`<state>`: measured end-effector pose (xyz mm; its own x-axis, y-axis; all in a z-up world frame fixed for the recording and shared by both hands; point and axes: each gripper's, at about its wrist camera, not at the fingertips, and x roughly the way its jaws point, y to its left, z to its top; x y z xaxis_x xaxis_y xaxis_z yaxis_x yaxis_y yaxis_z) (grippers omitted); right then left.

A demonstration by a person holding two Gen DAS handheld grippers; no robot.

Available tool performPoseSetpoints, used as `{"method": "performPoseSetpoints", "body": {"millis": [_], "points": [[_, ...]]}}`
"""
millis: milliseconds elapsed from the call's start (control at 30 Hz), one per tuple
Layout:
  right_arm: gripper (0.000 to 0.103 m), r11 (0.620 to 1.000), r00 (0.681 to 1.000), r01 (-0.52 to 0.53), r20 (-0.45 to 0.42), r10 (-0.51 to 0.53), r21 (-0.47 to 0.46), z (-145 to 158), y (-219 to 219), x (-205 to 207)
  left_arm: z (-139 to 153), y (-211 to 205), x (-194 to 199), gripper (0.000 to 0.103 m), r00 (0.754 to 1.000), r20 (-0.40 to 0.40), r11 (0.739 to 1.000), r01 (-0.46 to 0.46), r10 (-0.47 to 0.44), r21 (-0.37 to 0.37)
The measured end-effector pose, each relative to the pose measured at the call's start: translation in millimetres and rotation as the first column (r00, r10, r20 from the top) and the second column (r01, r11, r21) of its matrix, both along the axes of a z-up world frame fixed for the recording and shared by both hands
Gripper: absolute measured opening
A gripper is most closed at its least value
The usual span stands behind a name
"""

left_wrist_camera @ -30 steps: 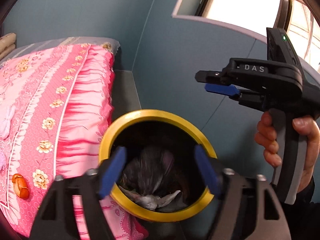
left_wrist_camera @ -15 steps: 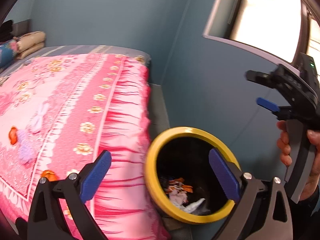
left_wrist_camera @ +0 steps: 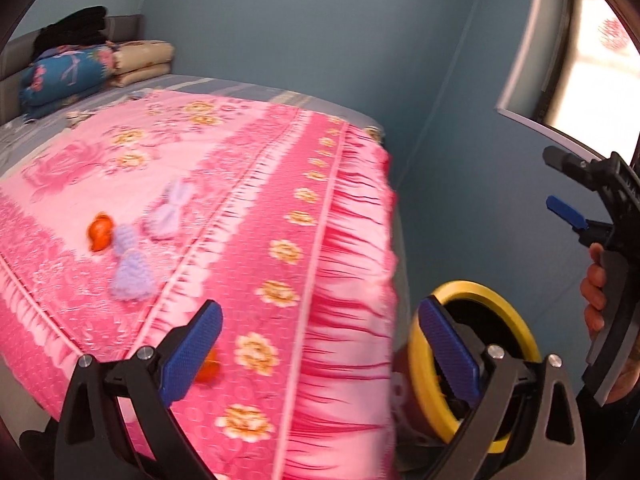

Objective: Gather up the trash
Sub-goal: 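Move both grippers back over the orange peel and mesh bundles on the bed, then grasp the orange peel with the left gripper while the right gripper grasps the lavender mesh bundle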

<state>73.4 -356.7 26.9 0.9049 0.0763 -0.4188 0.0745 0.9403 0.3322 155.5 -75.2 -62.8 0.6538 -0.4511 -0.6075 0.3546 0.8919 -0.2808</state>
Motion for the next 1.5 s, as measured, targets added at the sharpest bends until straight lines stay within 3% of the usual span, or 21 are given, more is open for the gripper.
{"method": "performPoseSetpoints", "body": {"millis": [167,267,467,733,1100,1200,1433,1500], "points": [[0.095,0.993,0.992,-0.121,0.025,0.121,-0.018,1.7,33.4,34.2,-11.7,30.4,13.8,0.095,0.997,-0.016,0.997,-0.078,0.078,0.018],[0.095,0.990,0.990,-0.140,-0.005,0.140,-0.032,-1.0,55.0,60.8,-22.2,44.4,20.2,0.095,0.992,-0.019,0.992,-0.123,0.123,0.043],[0.095,0.962,0.959,-0.272,-0.071,0.273,0.020,-14.7,96.0,126.8,-46.5,61.8,30.4,0.095,0.983,-0.060,0.984,-0.168,0.171,0.059],[0.095,0.888,0.876,-0.452,-0.232,0.423,-0.088,-51.6,188.6,213.9,-82.9,71.6,47.9,0.095,0.971,-0.145,0.981,-0.180,0.189,0.074],[0.095,0.834,0.746,-0.545,-0.501,0.438,-0.083,-152.5,281.7,326.5,-110.4,72.6,66.3,0.095,0.962,-0.200,0.982,-0.173,0.185,0.075],[0.095,0.836,0.720,-0.546,-0.543,0.432,-0.059,-174.4,290.2,343.0,-117.9,70.2,71.1,0.095,0.961,-0.218,0.985,-0.158,0.169,0.068],[0.095,0.824,0.695,-0.558,-0.597,0.399,-0.100,-200.5,313.6,362.6,-129.7,67.2,76.4,0.094,0.959,-0.244,0.989,-0.138,0.147,0.053],[0.095,0.822,0.686,-0.561,-0.611,0.395,-0.100,-203.7,317.6,366.9,-131.7,65.3,76.9,0.089,0.960,-0.243,0.990,-0.130,0.140,0.056]]}}
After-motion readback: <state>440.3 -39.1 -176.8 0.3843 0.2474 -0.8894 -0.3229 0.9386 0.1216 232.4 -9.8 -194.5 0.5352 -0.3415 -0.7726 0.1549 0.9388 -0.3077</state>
